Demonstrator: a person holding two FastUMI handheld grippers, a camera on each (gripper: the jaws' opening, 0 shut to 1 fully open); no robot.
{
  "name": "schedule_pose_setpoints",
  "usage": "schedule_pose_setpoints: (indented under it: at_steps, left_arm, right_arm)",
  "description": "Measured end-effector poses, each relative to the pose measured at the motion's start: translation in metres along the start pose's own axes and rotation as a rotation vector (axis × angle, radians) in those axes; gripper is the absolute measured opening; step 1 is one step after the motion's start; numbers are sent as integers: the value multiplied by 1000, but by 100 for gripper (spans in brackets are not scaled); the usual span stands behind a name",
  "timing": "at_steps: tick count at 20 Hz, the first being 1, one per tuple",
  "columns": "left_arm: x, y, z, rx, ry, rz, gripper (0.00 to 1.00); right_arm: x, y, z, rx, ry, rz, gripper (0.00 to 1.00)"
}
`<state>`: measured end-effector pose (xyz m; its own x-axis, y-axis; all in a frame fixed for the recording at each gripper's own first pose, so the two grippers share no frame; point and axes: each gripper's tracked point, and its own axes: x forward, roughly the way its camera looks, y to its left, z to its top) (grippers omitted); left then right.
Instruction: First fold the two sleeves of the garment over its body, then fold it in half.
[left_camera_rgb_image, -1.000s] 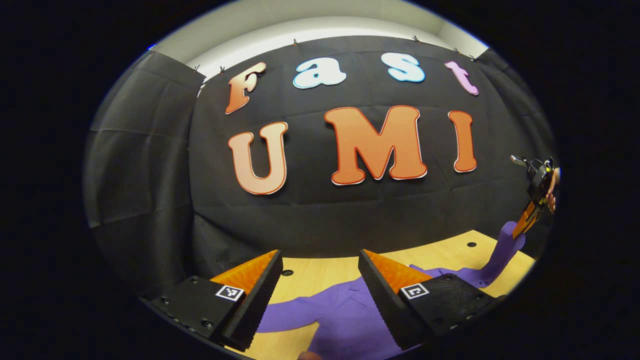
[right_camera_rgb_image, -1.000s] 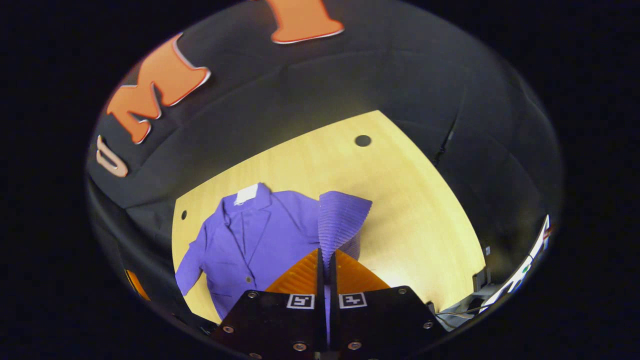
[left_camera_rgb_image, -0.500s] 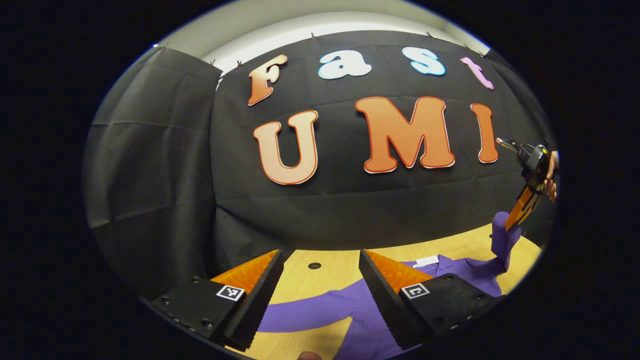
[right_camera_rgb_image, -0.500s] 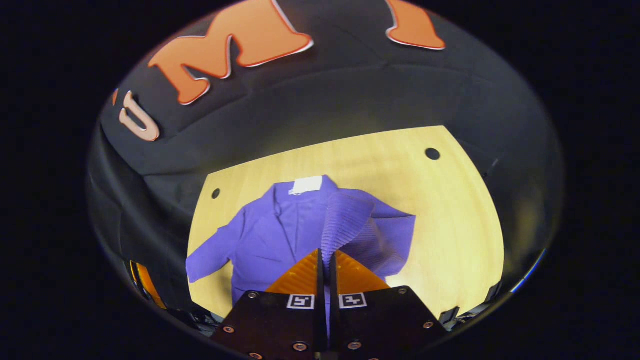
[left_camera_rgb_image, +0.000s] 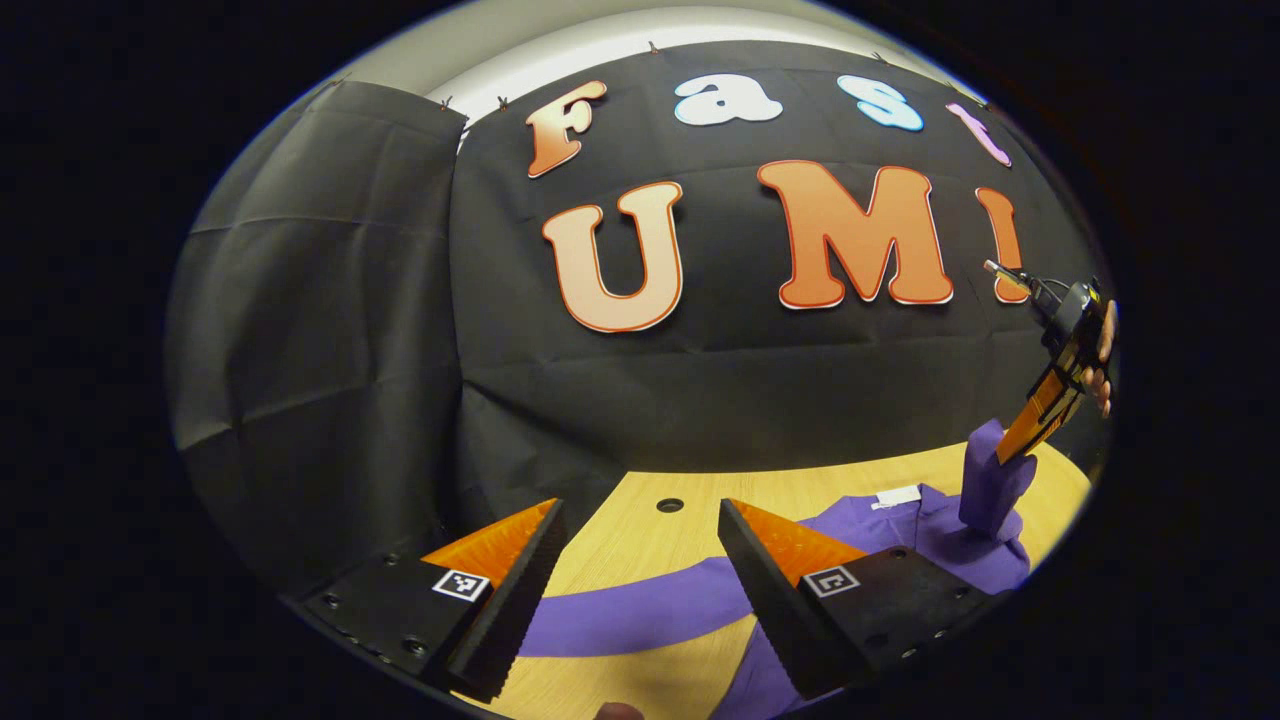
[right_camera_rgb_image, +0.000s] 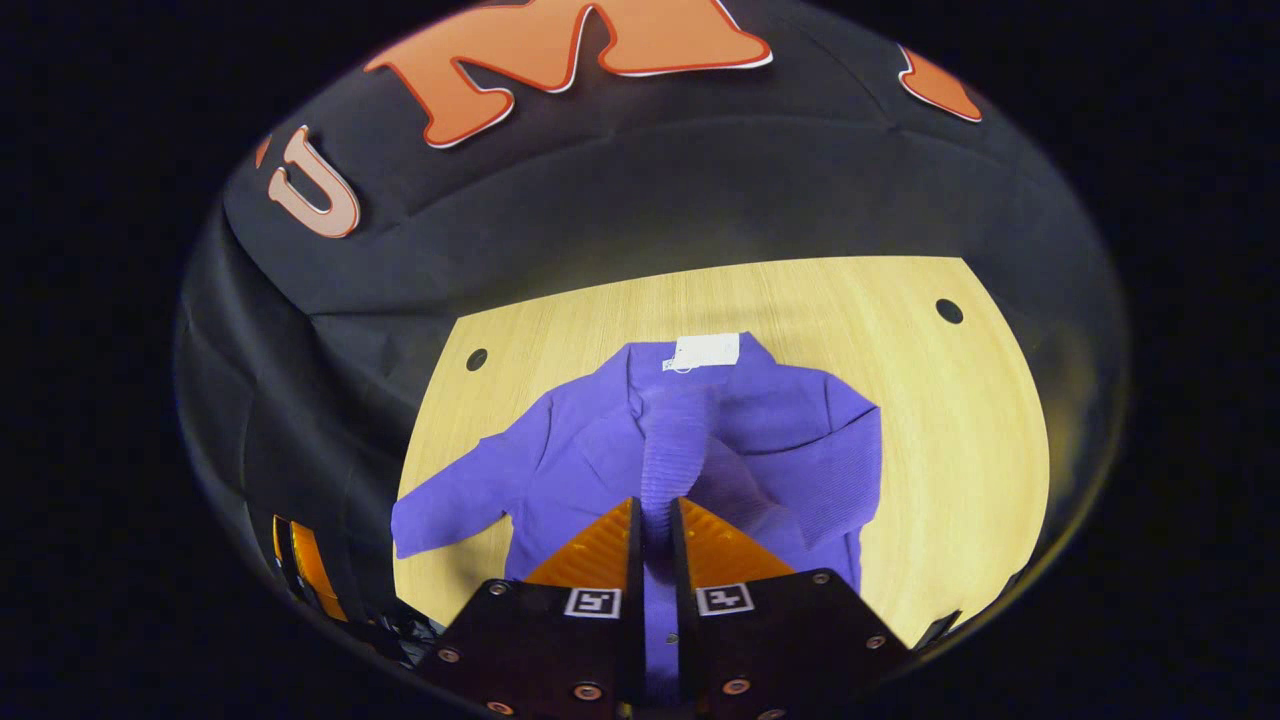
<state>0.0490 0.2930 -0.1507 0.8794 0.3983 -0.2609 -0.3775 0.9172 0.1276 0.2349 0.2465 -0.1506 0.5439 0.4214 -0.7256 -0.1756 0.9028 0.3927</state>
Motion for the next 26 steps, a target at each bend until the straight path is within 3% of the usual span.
schedule_pose_setpoints:
  at_steps: [3, 5, 6, 7, 8, 9, 14, 18, 22, 26]
  left_arm:
    - [7, 8, -9, 19, 26, -2, 98]
    - [12, 14, -11, 35, 34, 2, 98]
    - [14, 18, -14, 40, 38, 5, 98]
    - [19, 21, -19, 38, 50, 7, 98]
    - [24, 26, -24, 32, 68, 14, 98]
    - [29, 30, -31, 20, 92, 12, 98]
    - [59, 61, -76, -57, 275, 21, 98]
    - [69, 88, -126, -128, 466, 2, 99]
    - [81, 105, -176, -176, 644, -8, 99]
    - [89, 106, -228, -271, 834, -30, 99]
  right_arm:
    - [-2, 38, -6, 18, -7, 101, 34]
    - [-3, 41, -5, 15, -28, 114, 45]
    - [-7, 40, -2, 5, -51, 108, 51]
    - [-12, 37, 1, -9, -79, 99, 65]
    - [-17, 33, 6, -20, -108, 92, 59]
    - [-24, 28, 9, -32, -142, 84, 61]
    - [-62, 2, 25, -118, -336, -22, 92]
    - [-88, -11, 25, -146, -453, -112, 95]
    - [-109, -18, 12, -60, -499, -108, 95]
    - [-129, -27, 6, -60, -531, -142, 95]
